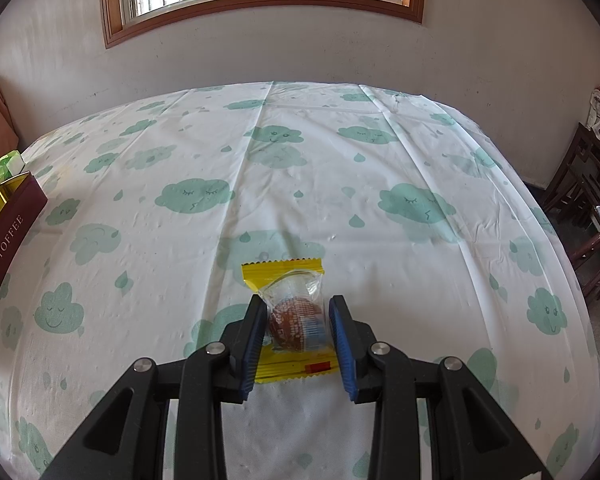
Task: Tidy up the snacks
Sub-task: 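Carry the seaweed pack into the gold tin and open the left tool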
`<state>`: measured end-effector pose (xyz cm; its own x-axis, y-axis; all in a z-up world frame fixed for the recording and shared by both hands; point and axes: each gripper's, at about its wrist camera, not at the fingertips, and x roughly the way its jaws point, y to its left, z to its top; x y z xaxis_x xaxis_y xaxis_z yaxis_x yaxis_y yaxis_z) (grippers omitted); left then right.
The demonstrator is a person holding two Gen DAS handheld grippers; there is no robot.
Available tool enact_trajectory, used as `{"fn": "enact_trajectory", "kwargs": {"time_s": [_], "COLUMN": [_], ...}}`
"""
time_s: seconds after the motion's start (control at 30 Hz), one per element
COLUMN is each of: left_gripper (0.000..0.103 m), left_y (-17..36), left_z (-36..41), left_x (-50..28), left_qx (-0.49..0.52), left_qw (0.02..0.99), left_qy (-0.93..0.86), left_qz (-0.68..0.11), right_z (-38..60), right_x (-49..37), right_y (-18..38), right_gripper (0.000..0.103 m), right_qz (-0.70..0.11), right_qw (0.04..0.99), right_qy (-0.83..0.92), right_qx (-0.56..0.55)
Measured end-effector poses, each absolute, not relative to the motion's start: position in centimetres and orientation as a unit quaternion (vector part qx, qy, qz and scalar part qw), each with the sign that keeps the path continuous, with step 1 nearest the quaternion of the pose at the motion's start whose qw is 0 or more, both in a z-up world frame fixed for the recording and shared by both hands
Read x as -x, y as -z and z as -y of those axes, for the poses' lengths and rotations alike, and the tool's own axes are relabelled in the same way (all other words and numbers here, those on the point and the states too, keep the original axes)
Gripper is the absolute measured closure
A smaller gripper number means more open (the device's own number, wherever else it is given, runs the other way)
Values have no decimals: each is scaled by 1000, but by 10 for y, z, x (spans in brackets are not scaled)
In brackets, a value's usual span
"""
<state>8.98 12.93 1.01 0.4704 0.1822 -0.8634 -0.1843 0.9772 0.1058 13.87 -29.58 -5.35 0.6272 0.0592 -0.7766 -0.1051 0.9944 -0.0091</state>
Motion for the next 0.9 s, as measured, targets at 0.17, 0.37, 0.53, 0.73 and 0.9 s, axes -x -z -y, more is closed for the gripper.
{"fn": "enact_trajectory", "kwargs": {"time_s": [0.17, 0.37, 0.53, 0.73, 0.9], "left_gripper": [46, 46, 46, 45, 44], "left_y": [2, 7, 11, 12, 13], "left_z": [-133, -134, -133, -133, -134], "left_x": [-90, -91, -90, -91, -90], "left_qx": [2, 4, 2, 0, 0], "left_qw": [853, 852, 852, 853, 853], "left_qy": [-105, -102, -102, -104, -105], "left_qz": [-512, -513, -514, -512, -512], "right_z": [295, 295, 296, 295, 294], "right_x": [-139, -139, -139, -139, -139], "right_y": [54, 54, 54, 54, 53], "right_gripper": [69, 69, 69, 69, 69], "right_qz": [-429, -429, -429, -429, -429], "right_qw": [902, 902, 902, 902, 902], "right_qy": [-45, -45, -45, -45, -44], "right_qx": [27, 27, 28, 28, 31]}}
